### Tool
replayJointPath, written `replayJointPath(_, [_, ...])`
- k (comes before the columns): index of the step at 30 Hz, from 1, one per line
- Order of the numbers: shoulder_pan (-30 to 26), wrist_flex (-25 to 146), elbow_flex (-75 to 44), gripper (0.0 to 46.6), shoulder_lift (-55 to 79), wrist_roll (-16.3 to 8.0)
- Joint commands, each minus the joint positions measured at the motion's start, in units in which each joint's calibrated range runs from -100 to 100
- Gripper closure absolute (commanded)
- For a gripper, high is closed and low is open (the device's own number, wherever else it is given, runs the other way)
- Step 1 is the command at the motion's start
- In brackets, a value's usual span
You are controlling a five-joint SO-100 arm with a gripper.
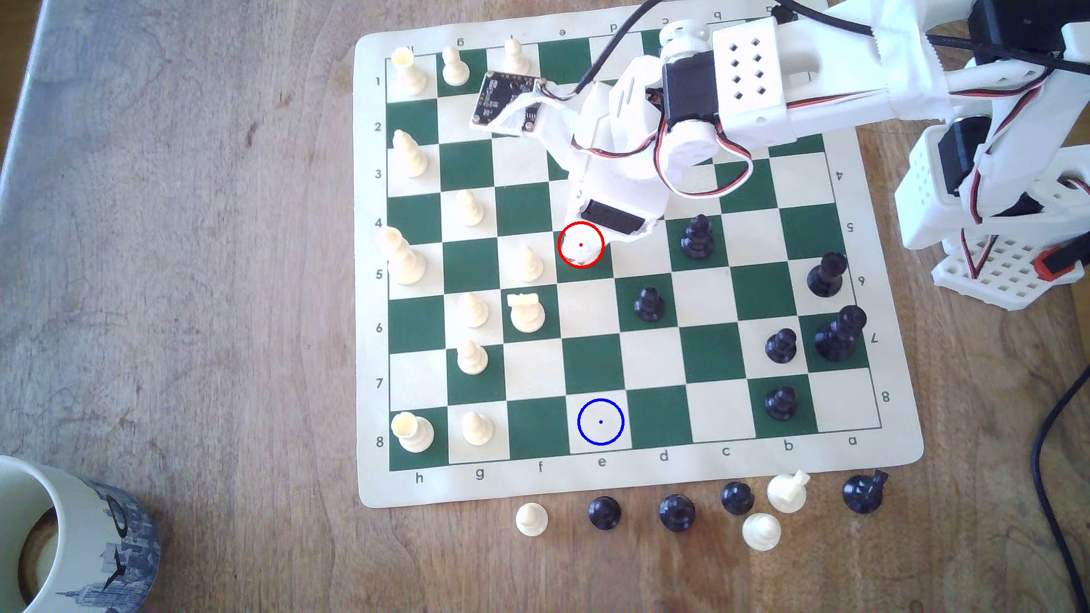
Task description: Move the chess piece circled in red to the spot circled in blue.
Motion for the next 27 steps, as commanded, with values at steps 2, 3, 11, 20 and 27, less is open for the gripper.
replayJointPath(2, [-0.02,-0.61,-1.24,35.5,-1.12,0.15])
replayJointPath(3, [-0.09,-0.61,-1.42,35.9,-1.12,0.15])
replayJointPath(11, [-0.33,-0.53,-1.69,40.3,-1.80,0.15])
replayJointPath(20, [-0.96,2.91,-6.58,43.7,-6.21,-0.10])
replayJointPath(27, [-7.53,7.50,-11.48,46.4,-10.97,-0.29])
